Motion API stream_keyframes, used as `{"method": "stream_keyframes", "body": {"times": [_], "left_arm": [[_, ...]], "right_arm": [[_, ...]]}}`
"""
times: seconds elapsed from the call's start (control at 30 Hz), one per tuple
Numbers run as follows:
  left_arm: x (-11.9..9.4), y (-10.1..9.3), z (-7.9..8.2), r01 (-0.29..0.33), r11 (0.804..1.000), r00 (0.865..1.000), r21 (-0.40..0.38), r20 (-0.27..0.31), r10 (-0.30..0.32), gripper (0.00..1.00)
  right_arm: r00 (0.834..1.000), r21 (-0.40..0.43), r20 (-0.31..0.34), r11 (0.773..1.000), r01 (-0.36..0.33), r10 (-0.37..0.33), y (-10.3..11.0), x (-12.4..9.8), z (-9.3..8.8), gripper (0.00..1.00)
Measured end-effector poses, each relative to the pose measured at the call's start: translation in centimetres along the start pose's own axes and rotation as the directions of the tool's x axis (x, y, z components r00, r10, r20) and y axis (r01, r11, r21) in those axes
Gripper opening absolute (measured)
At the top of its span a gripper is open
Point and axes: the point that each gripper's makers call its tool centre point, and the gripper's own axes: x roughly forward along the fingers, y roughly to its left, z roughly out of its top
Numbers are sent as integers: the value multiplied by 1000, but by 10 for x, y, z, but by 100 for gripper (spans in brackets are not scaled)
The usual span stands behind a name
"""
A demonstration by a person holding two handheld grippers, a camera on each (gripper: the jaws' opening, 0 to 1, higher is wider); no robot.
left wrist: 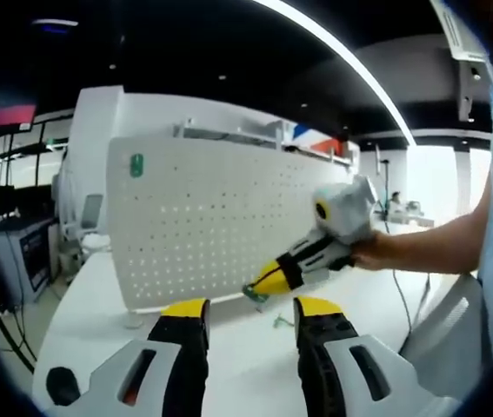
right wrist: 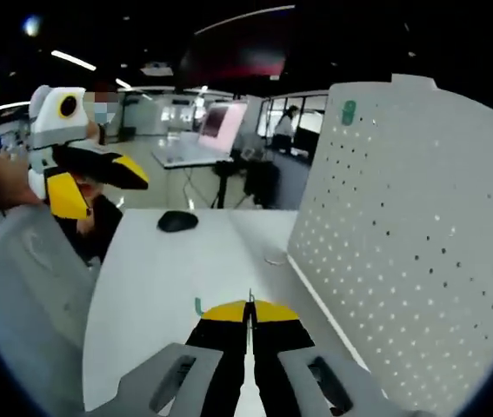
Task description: Insert the hook assembly into the mounting plate slot until the hook locks in place.
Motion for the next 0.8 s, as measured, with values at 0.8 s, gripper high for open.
{"method": "stream_keyframes", "body": {"times": [0.8], "left_arm": [[32, 2, 65, -26, 999, 995, 21, 96, 24, 34]], "right_arm": [[927, 202, 345, 976, 78, -146, -19, -46, 95, 0]]}}
